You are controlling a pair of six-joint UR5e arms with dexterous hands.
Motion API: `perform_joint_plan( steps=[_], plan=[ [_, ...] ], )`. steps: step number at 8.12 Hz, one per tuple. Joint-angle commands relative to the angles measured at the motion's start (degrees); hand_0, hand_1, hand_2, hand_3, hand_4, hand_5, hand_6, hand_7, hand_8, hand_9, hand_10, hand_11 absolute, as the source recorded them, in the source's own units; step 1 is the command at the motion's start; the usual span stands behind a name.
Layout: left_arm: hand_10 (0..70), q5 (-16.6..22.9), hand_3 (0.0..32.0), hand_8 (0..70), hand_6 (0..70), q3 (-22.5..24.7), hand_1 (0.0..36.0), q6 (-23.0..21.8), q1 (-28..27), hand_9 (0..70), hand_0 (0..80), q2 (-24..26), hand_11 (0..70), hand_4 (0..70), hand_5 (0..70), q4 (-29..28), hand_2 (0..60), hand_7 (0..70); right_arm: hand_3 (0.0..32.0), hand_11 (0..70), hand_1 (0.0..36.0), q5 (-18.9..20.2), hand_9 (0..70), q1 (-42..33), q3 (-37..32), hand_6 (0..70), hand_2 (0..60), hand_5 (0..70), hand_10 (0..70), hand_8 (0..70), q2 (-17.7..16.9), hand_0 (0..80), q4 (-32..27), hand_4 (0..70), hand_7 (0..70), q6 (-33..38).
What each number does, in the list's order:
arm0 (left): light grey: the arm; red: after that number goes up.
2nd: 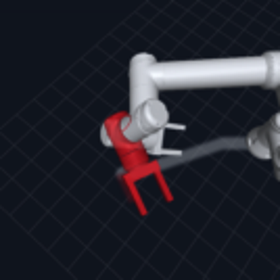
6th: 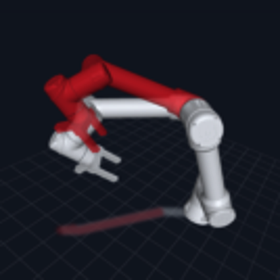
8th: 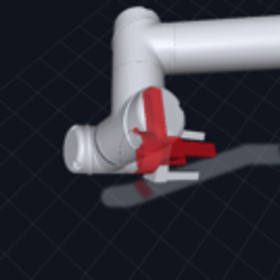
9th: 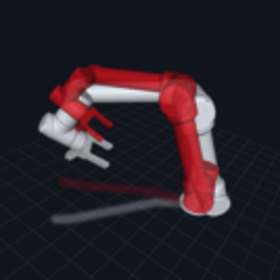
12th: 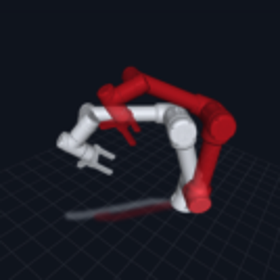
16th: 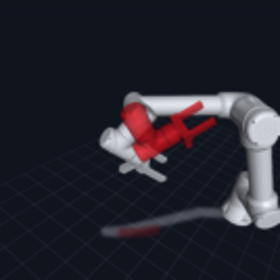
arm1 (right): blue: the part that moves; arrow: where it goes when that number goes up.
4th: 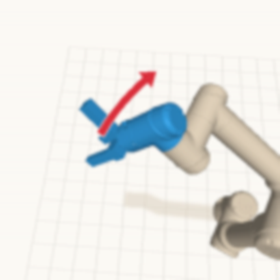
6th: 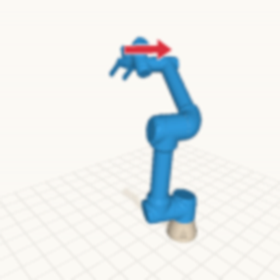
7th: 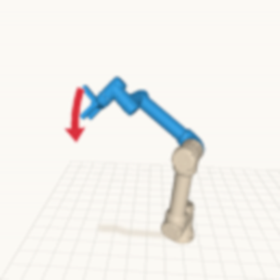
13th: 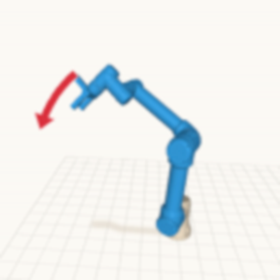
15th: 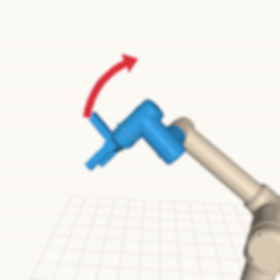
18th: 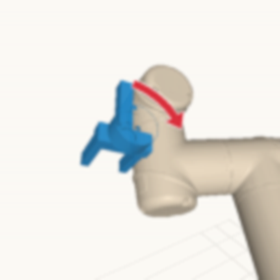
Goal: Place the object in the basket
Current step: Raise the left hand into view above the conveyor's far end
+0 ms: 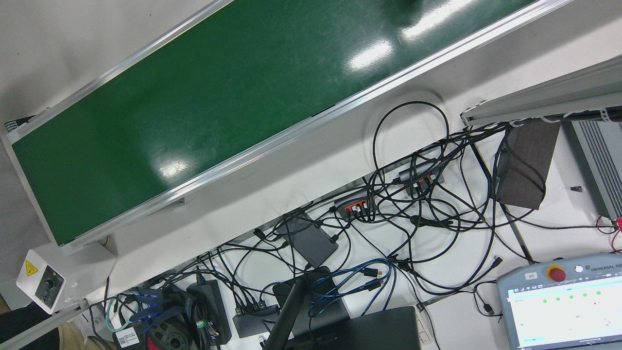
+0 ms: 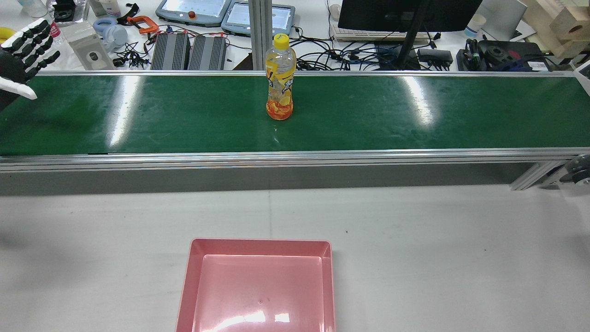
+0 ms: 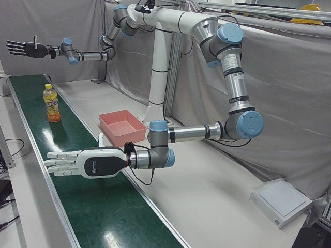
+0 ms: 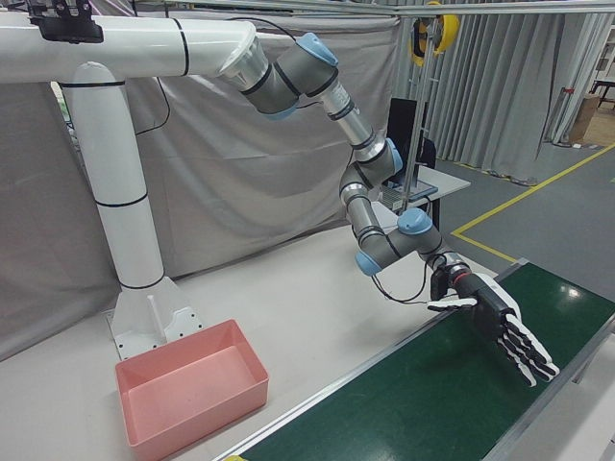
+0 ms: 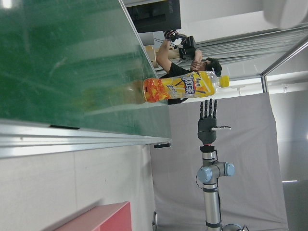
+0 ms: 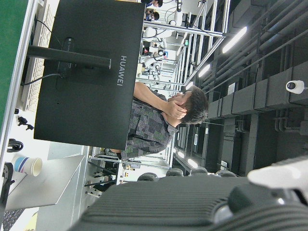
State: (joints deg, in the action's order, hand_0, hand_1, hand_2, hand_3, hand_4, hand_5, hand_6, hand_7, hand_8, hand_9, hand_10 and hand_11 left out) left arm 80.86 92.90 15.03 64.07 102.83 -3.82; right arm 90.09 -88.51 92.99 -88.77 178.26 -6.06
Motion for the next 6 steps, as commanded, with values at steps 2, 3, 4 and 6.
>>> perform_joint_plan(
  steps=[2, 3, 4, 6],
  plan=[
    [3.9, 0.0, 0.0, 0.0, 0.0, 0.0, 9.7, 0.09, 0.0, 0.0, 60.5, 0.0, 7.9, 0.0, 9.0, 0.04, 0.0, 0.0, 0.0, 0.0, 0.0, 0.0, 0.0, 0.0, 0.0, 0.0, 0.0, 0.0, 0.0, 0.0, 0.0, 0.0, 0.07, 0.0, 0.0, 0.0],
    [3.8, 0.0, 0.0, 0.0, 0.0, 0.0, 9.7, 0.09, 0.0, 0.0, 60.7, 0.0, 7.7, 0.0, 9.2, 0.04, 0.0, 0.0, 0.0, 0.0, 0.0, 0.0, 0.0, 0.0, 0.0, 0.0, 0.0, 0.0, 0.0, 0.0, 0.0, 0.0, -0.02, 0.0, 0.0, 0.0],
    [3.6, 0.0, 0.0, 0.0, 0.0, 0.0, 9.7, 0.09, 0.0, 0.0, 60.7, 0.0, 7.4, 0.0, 9.3, -0.05, 0.0, 0.0, 0.0, 0.0, 0.0, 0.0, 0.0, 0.0, 0.0, 0.0, 0.0, 0.0, 0.0, 0.0, 0.0, 0.0, -0.02, 0.0, 0.0, 0.0],
    [3.7, 0.0, 0.0, 0.0, 0.0, 0.0, 9.5, 0.09, 0.0, 0.0, 60.4, 0.0, 7.5, 0.0, 9.7, 0.04, 0.0, 0.0, 0.0, 0.0, 0.0, 0.0, 0.0, 0.0, 0.0, 0.0, 0.0, 0.0, 0.0, 0.0, 0.0, 0.0, 0.07, 0.0, 0.0, 0.0]
  ],
)
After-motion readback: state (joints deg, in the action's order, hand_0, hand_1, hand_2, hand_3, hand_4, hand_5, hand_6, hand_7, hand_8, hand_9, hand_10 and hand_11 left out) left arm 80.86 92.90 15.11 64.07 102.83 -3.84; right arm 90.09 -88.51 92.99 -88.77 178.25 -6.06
